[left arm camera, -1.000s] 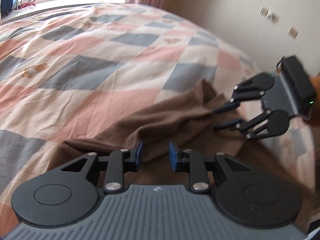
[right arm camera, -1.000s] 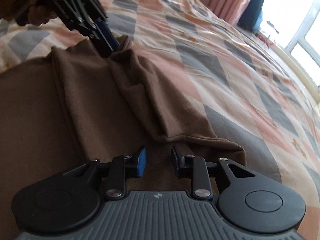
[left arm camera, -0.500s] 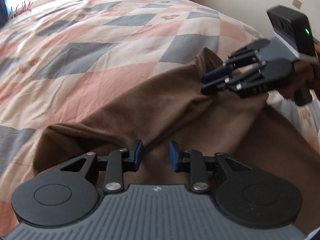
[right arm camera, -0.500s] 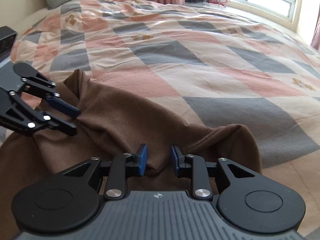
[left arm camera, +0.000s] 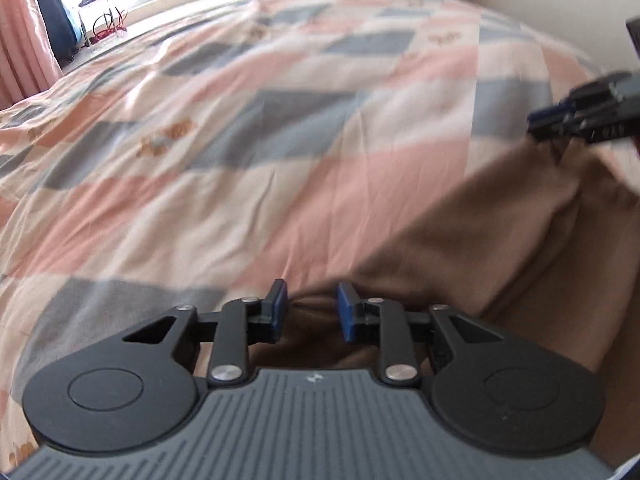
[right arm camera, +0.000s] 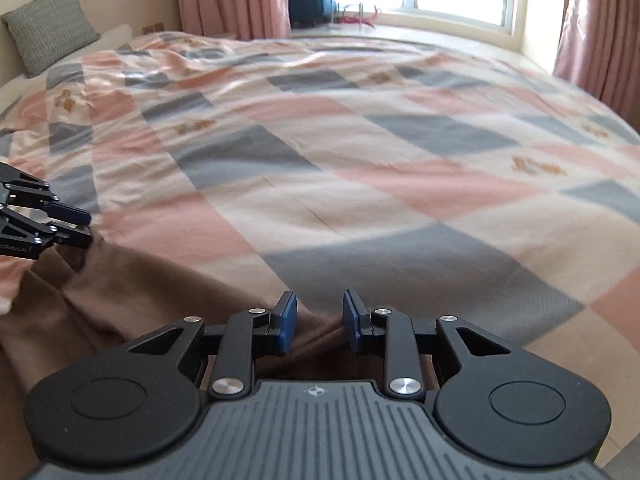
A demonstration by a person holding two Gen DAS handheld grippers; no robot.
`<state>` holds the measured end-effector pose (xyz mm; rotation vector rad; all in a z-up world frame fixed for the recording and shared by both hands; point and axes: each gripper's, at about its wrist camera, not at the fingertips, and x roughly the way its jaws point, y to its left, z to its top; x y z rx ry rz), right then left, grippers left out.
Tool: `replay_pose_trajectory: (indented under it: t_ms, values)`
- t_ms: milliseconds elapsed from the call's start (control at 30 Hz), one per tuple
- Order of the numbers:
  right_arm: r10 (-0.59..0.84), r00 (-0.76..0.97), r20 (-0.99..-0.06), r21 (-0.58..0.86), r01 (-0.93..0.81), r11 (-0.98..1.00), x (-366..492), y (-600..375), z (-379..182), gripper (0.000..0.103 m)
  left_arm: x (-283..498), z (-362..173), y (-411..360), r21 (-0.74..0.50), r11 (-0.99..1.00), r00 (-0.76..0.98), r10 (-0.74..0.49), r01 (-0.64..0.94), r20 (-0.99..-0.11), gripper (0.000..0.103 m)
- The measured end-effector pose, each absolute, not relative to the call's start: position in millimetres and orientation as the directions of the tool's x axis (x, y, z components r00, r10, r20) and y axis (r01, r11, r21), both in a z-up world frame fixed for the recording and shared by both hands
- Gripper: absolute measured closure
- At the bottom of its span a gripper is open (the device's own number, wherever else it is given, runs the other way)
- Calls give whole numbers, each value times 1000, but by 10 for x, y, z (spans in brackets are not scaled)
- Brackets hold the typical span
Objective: Fold clothes
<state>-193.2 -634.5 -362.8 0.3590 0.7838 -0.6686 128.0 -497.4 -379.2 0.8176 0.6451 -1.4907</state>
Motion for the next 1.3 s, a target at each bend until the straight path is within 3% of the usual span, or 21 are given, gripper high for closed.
replay_pose_trajectory:
  t_ms: [133,300,500,667,767,1000,1300]
  values:
    - [-382,496,-780,41,650,759,-2184,-6272,-3753,77,1483,-3937,-4707,18,1,15,-567,1000,-823,84]
    - [-417,504,-756,49,680,732,-2319,-6171,-3496,76,1435,-3545,-4672,-23,36,4,-623,999,-782,86]
    - [-339,644,-686,156,585,796,-2001,-5933,-3353,76,743,-3361,-4933,-56,-161,-152,-681,985,-717,85]
    - [-268,575,-773,127,555,822,-1897,-5763,-3679,76,472,-3764,-4814,-36,-201,-152,-598,979,-787,85]
    - [-289,550,-783,120,591,798,-2027,-5679,-3577,76,474,-3650,-4611,-8,-151,-97,-590,988,-802,86]
    - [-321,590,-741,191,644,741,-2648,-5045,-3123,76,363,-3211,-3820,-88,-48,-99,-597,995,-796,86]
    - [-198,465,-863,159,621,767,-3240,-4134,-3422,76,-199,-3536,-2722,-104,97,-49,-451,990,-891,88]
